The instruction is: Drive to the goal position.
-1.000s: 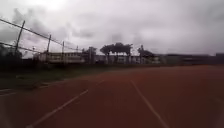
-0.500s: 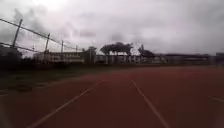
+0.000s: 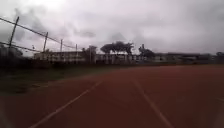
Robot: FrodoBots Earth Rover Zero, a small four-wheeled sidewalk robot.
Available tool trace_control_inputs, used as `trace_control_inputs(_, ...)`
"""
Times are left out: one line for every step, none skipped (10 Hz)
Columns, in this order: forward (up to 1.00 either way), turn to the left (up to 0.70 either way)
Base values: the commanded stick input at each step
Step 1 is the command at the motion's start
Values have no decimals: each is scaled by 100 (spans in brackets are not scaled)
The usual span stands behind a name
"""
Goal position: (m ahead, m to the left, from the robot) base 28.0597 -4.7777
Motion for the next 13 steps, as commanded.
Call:
trace_control_inputs(50,0)
trace_control_inputs(50,0)
trace_control_inputs(50,0)
trace_control_inputs(50,0)
trace_control_inputs(50,0)
trace_control_inputs(50,0)
trace_control_inputs(50,0)
trace_control_inputs(50,0)
trace_control_inputs(50,0)
trace_control_inputs(50,0)
trace_control_inputs(50,0)
trace_control_inputs(50,0)
trace_control_inputs(50,0)
